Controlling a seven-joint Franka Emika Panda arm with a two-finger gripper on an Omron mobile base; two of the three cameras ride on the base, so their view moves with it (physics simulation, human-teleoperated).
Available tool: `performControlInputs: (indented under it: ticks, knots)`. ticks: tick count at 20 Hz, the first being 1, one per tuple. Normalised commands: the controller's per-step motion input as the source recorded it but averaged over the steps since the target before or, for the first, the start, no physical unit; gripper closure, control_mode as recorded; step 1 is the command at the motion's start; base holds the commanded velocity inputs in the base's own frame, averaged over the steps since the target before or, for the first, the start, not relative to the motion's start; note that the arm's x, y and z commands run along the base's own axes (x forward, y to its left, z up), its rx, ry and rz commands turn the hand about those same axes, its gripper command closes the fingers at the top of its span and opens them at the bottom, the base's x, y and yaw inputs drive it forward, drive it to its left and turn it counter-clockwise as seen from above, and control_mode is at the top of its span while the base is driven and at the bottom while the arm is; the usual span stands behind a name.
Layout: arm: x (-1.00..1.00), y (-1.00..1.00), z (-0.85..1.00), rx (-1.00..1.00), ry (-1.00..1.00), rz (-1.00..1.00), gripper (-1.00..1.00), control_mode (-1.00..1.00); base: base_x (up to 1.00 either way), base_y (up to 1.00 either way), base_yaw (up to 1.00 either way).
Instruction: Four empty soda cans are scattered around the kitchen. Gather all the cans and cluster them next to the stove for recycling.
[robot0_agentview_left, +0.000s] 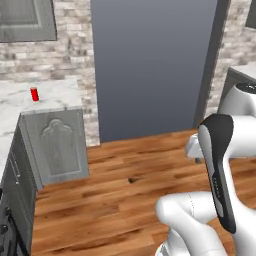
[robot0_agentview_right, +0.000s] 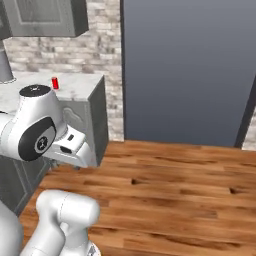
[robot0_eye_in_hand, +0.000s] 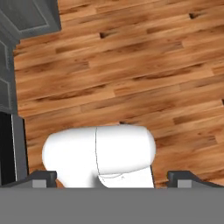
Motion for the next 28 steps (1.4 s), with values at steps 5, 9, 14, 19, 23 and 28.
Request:
performControlInputs:
  ticks: [5,9,14,19,23,28]
  knots:
    - [0.00,0.00,0.00,0.00,0.00,0.00,-1.00,1.00,1.00,-0.11,0.05]
    - [0.00,0.00,0.00,0.00,0.00,0.00,-1.00,1.00,1.00,-0.15,0.15]
    - [0.00,0.00,0.00,0.00,0.00,0.00,-1.00,1.00,1.00,-0.07,0.23]
    - [0.00,0.00,0.00,0.00,0.00,0.00,-1.00,1.00,1.00,-0.01,0.29]
    - [0.00,0.00,0.00,0.00,0.00,0.00,-1.00,1.00,0.97,0.00,0.32]
    - [0.00,0.00,0.00,0.00,0.00,0.00,-1.00,1.00,0.25,0.26,0.35]
